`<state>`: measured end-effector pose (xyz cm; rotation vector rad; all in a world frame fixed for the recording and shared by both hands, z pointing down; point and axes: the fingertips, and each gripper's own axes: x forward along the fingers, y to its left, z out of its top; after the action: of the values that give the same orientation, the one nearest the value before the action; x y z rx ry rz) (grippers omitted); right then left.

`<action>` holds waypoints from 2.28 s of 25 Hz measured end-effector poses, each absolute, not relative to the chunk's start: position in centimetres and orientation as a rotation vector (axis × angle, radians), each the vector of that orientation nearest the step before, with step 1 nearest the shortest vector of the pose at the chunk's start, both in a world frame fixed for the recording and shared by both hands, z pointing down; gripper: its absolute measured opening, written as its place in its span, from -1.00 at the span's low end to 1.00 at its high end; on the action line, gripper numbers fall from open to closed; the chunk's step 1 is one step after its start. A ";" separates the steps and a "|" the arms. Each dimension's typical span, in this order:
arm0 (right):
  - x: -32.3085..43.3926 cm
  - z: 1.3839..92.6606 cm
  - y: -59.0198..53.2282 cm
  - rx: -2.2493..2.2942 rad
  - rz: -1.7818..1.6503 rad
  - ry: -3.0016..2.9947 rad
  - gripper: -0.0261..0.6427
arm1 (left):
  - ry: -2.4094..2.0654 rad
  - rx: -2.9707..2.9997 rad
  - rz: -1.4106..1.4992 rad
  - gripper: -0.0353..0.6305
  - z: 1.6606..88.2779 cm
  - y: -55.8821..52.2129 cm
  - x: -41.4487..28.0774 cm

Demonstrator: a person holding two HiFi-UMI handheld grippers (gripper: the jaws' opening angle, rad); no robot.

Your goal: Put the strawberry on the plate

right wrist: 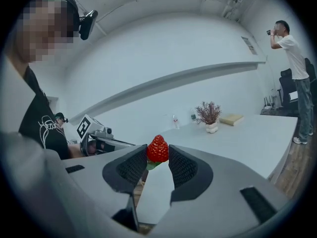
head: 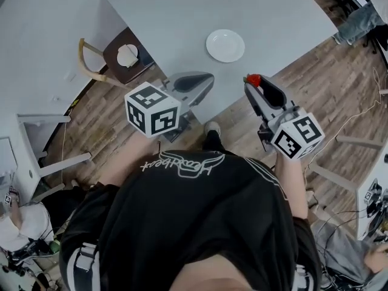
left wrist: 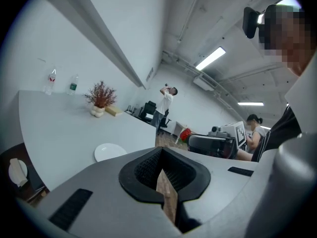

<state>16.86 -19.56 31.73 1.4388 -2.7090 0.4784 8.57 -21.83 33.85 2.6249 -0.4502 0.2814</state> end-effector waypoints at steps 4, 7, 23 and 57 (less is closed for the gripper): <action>17.6 33.0 -21.9 1.406 0.515 -2.706 -0.54 | -0.471 2.593 0.295 -0.88 35.2 -23.9 9.2; 18.0 34.1 -23.2 1.385 0.540 -2.700 -0.54 | -0.486 2.570 0.302 -0.88 36.3 -25.1 9.5; 18.4 36.5 -31.0 1.299 0.428 -2.658 -0.54 | -0.524 2.442 0.295 -0.88 40.5 -29.6 9.9; 16.7 54.0 -41.4 1.049 0.328 -2.283 -0.54 | -0.636 2.315 0.318 -0.88 45.8 -34.5 6.9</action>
<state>16.74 -41.35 54.01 1.0492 -2.2833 0.3285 6.93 -34.46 45.79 2.3154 -0.6362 0.3180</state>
